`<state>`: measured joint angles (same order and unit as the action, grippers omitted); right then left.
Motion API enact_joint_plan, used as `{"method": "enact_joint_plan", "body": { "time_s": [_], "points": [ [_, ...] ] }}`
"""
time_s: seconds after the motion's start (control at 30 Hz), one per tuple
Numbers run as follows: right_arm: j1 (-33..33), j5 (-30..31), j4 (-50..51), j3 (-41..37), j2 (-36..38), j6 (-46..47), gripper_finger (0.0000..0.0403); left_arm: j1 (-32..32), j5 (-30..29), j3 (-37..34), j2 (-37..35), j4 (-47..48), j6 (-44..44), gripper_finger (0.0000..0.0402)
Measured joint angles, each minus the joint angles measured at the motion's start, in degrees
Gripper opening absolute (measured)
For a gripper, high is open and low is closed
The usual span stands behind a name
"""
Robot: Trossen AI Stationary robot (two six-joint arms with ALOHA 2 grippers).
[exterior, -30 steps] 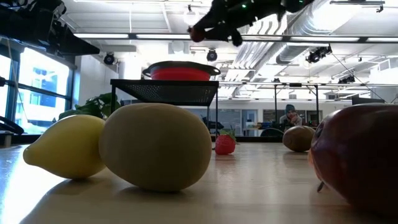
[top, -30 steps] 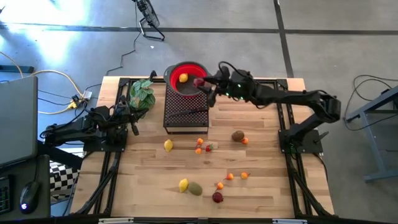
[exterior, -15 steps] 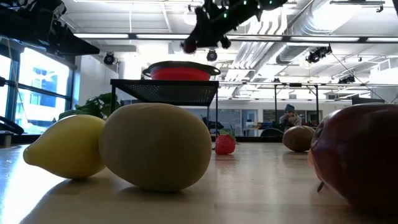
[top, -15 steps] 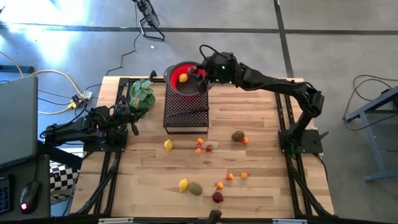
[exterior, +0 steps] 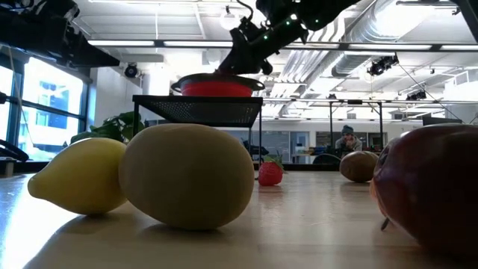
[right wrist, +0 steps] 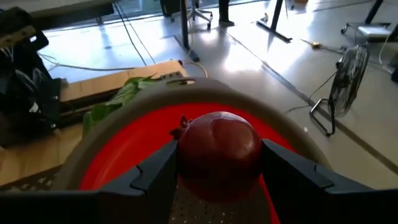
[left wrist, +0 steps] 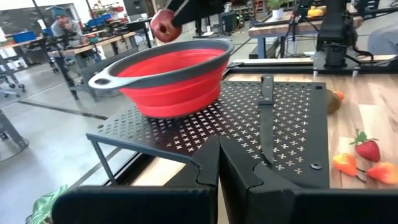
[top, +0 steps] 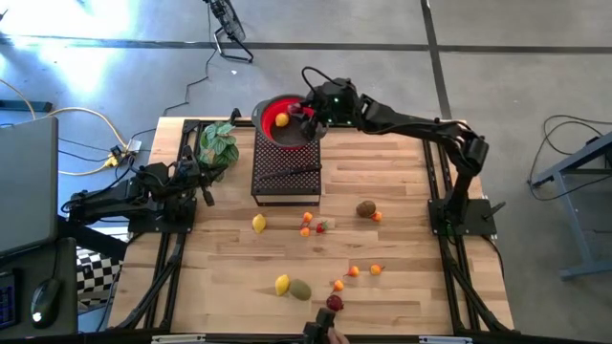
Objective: Pick & Place Fruit
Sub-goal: Put the top pomegranate into the red strainer bowl
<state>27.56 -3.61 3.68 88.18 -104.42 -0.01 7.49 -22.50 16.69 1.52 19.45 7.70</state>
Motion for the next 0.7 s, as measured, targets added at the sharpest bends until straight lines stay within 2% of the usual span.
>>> {"method": "enact_joint_plan", "body": {
  "time_s": [0.3,0.7],
  "points": [
    [-0.05,-2.97,0.56,2.11,-0.09,-3.09,0.0203,0.00,-2.71,0.00,0.00,-0.01,-0.02,0.0000],
    [-0.79,-1.96,6.28,3.26,-0.77,-4.24,0.0203,0.00,-2.71,0.00,0.00,-0.01,-0.50,0.0000]
  ]
}}
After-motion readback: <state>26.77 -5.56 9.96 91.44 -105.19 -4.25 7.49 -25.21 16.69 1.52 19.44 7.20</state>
